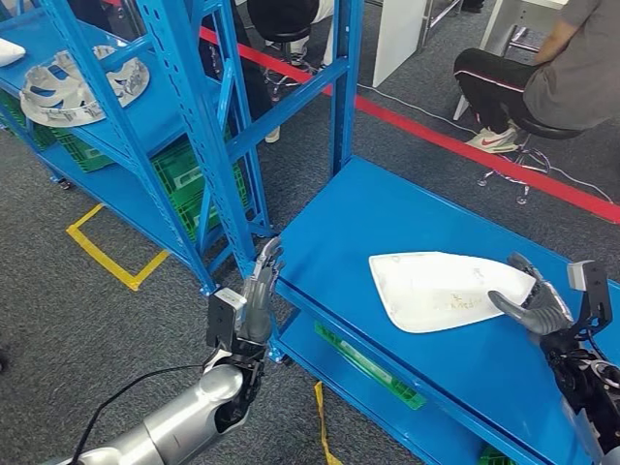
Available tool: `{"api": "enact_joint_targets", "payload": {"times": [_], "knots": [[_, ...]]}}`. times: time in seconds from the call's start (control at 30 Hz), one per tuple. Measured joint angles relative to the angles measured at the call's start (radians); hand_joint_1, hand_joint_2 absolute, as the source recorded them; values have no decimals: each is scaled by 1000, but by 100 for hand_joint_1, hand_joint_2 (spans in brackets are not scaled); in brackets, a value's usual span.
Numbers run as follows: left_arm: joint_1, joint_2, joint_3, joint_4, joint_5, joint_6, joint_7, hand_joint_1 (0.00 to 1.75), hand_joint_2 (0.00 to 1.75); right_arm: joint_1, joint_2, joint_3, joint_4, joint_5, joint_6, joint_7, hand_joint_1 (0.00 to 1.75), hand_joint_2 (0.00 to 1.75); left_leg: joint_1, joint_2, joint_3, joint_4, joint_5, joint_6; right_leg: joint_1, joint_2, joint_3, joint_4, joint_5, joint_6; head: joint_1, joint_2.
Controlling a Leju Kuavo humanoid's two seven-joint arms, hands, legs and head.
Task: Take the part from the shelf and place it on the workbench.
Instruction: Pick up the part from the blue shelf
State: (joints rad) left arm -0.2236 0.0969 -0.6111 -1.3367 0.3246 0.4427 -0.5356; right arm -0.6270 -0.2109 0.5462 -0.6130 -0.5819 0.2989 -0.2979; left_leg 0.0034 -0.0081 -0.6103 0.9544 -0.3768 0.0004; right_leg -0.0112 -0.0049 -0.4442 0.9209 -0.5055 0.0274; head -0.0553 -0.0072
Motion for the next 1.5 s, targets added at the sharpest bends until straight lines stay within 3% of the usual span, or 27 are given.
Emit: {"api": "enact_joint_targets", "payload": {"times": [0.13,0.27,1.5], "knots": [[0,0,0,0,0,1,-1,0,0,-2,5,6,5,-2,0,-6,0,175,0,0,0,0,0,0,0,0,0,0,0,0,0,0],[-1,0,0,1,4,6,-3,0,0,-4,11,11,14,-13,-5,-5,175,175,0,0,0,0,0,0,0,0,0,0,0,0,0,0],[9,7,0,4,6,35,-9,0,0,-8,14,21,50,-75,-98,-27,175,175,1,0,0,1,0,0,1,0,-1,0,0,0,0,0]]}}
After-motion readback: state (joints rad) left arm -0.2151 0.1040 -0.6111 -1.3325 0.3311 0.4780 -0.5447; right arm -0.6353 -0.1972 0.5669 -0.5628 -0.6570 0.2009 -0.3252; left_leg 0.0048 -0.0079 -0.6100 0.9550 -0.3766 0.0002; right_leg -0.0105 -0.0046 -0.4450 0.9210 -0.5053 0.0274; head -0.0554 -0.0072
